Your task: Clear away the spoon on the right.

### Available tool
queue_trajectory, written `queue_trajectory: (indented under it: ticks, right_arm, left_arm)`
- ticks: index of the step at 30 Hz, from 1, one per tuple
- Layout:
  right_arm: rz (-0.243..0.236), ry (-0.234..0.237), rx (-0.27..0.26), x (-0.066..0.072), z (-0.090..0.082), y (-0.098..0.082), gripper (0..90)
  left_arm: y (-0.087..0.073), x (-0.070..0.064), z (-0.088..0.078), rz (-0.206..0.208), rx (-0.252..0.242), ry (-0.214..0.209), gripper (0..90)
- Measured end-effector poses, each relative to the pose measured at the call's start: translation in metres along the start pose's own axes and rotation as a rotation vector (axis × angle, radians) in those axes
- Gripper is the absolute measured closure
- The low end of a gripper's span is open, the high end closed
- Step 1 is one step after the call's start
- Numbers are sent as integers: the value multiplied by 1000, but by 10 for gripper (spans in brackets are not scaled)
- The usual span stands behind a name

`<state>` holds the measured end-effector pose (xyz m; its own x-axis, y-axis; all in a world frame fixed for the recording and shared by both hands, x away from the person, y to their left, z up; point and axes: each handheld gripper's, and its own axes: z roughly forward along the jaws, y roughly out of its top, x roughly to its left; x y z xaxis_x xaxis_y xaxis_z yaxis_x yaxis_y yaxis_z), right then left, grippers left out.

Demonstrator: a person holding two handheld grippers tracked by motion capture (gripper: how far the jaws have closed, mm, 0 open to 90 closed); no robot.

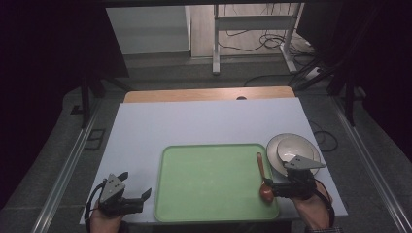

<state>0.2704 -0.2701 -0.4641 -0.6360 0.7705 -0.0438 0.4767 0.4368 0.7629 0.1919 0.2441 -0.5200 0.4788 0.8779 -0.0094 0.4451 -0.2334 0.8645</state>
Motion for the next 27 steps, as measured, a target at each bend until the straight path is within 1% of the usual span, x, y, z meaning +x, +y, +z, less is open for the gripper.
queue_trajectory:
  ticks: [7,10,14,20,25,27]
  right_arm:
    - [5,-19,-11,-4,-9,-5,109]
    - [16,-23,-12,-6,-12,-7,104]
    - [27,-28,-11,-8,-16,-11,93]
    - [43,-36,-19,-11,-24,-17,77]
    - [50,-45,-28,-13,-30,-21,74]
    - [62,-50,-38,-15,-35,-25,72]
  left_arm:
    - [0,0,1,8,2,-10,8]
    - [0,-1,1,10,0,-16,8]
    - [0,1,1,-2,-5,-23,15]
    - [0,1,1,-7,-2,-25,18]
    - [0,2,1,-15,-1,-33,19]
    - [0,2,1,-22,-2,-36,19]
